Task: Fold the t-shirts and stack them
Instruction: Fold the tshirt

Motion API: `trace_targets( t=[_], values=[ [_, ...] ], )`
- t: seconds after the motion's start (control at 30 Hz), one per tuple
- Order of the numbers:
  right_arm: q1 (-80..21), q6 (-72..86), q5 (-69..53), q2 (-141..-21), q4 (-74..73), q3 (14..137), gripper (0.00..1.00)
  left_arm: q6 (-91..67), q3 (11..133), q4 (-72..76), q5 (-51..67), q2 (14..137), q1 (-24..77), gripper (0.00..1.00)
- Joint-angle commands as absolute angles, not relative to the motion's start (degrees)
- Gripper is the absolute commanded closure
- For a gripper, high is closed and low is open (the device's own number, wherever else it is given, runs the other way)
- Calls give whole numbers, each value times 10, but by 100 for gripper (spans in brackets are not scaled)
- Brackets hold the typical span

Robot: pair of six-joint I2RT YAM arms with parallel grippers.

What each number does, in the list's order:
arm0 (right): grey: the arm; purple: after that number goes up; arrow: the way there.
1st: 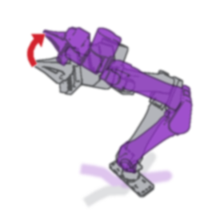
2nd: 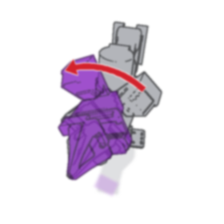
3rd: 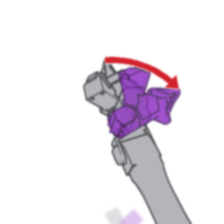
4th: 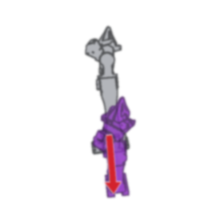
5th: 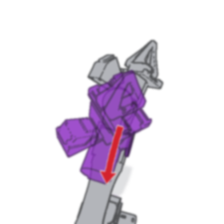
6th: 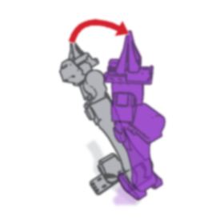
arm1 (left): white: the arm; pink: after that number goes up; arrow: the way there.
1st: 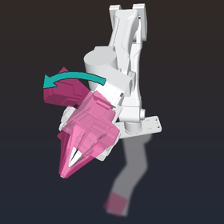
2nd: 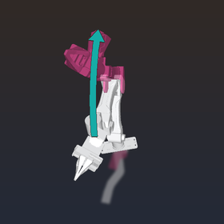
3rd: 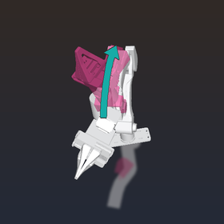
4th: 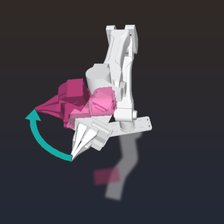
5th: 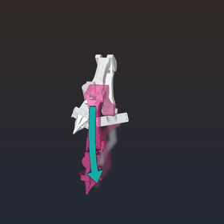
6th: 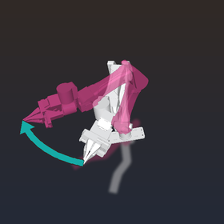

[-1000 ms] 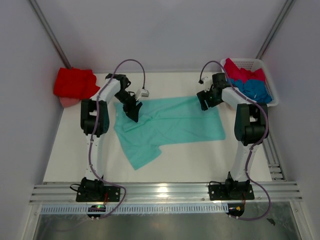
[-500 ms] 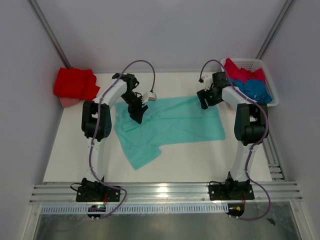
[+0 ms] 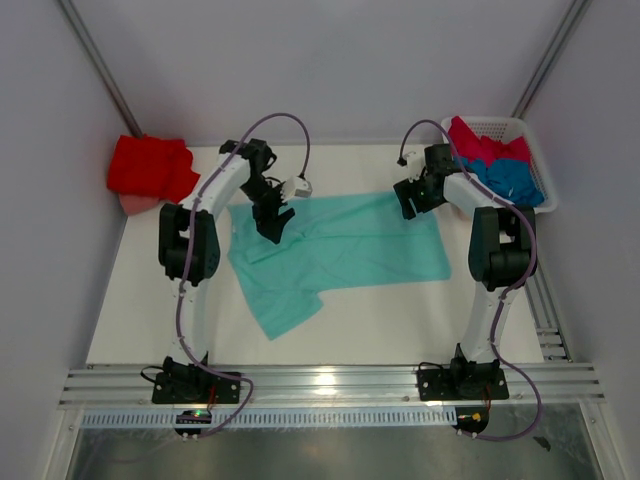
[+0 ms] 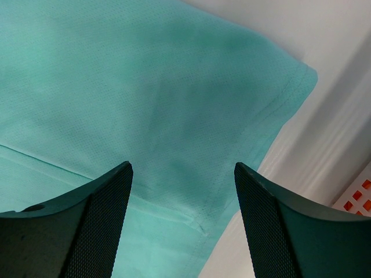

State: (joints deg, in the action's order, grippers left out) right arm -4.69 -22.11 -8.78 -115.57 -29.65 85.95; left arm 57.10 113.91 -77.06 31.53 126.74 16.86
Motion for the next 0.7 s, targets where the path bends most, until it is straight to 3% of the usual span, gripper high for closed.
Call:
trace_targets(
  t=[0.0,0.27,0.4,0.67],
  values=[
    [-47,-217,-94,-1147,-299,880,25,551,1175,-937,292,1267,170,18],
    [-47,-218,-89,-1143,-294,874,25,489,1184,-817,253,1309,170,17],
    [-47,-219,-87,-1139,-294,870,25,418,1166,-682,210,1319,170,17],
    [-47,-221,-80,-1136,-291,865,25,358,1154,-599,175,1323,170,18]
  ],
)
